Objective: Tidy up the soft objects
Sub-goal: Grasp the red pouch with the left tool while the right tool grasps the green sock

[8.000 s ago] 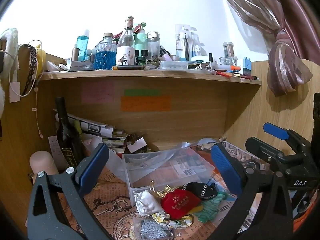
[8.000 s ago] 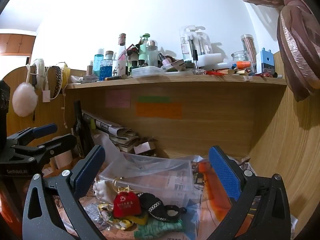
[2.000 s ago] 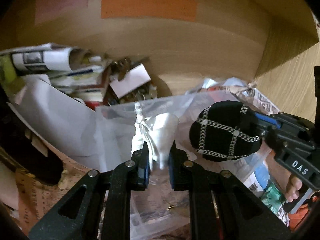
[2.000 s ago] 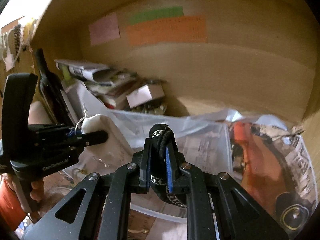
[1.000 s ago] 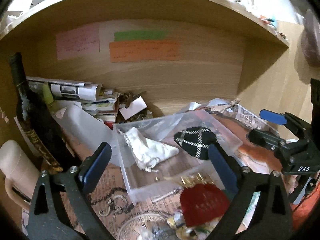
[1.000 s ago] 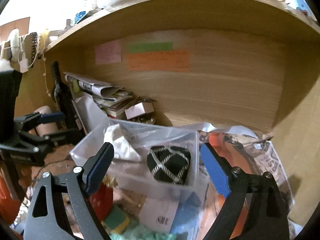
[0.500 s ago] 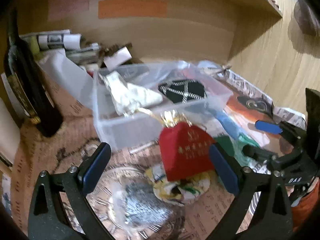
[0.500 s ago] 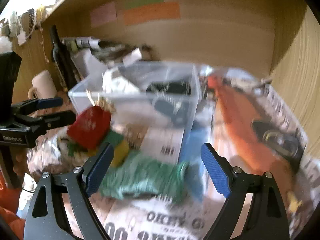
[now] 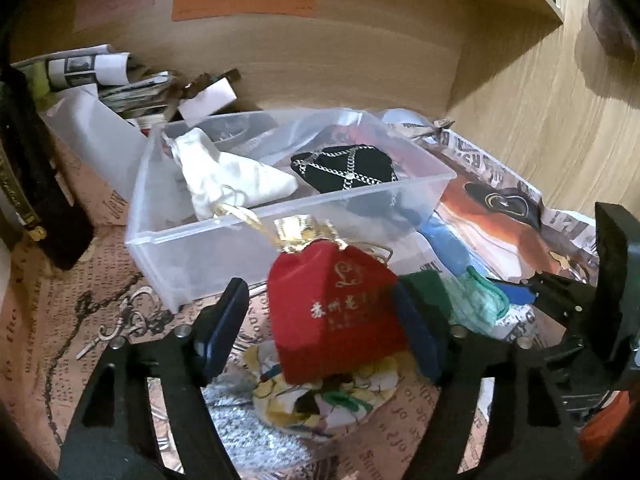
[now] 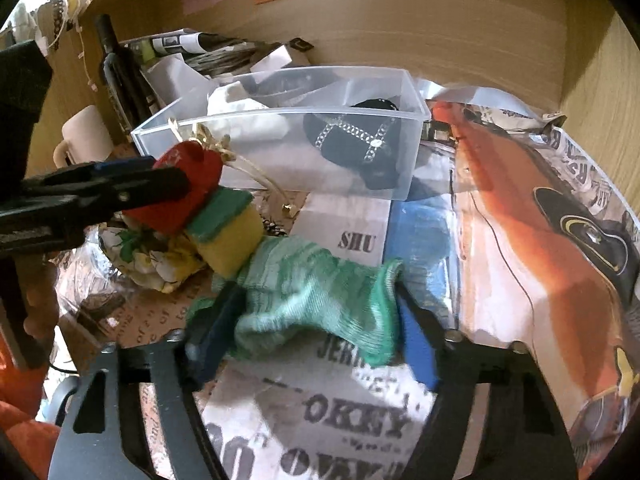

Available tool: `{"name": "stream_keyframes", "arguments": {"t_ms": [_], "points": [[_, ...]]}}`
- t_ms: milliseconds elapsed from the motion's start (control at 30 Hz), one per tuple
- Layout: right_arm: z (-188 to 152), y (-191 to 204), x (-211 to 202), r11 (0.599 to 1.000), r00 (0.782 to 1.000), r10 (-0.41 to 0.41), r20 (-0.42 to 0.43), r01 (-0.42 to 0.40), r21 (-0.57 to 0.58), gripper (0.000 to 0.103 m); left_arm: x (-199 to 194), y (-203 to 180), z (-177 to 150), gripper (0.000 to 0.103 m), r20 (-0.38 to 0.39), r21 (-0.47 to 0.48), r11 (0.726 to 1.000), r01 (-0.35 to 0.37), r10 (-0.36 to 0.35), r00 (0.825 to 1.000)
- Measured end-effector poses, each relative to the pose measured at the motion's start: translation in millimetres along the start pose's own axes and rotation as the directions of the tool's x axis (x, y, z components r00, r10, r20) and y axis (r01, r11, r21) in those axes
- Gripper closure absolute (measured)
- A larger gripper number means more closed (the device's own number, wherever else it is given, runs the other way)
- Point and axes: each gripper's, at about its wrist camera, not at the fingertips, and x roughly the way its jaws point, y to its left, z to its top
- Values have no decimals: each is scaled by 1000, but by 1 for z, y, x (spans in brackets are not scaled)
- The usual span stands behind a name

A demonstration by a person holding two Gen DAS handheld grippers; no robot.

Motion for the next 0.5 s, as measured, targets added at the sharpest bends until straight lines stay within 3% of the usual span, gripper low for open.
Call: {"name": "stream_keyframes", "arguments": {"t_ms": [33,100,200,367,500], "points": [[-1,-1,-1,1000,1000,6,6,-6,4,50,2,0,0,38,-1,3,1000,-4,4,1000],[-1,-2,-1,1000,1000,20,17,-20,20,70,4,0,-1,47,-8,3,1000,6,-6,1000],[-1,-4,-2,999,999,33,31,-34,37,80,2,3,0,61,0,-9,1000,26,-26,1000],[-1,-3,-9,999,998,0,61,-2,35,87,-9,5,1,76,24,-16,999,37,-37,999],[2,-10,-18,998,995,-38,88,34,46,88,-23,2,0,81,67,19,1000,25,-26,997]]}}
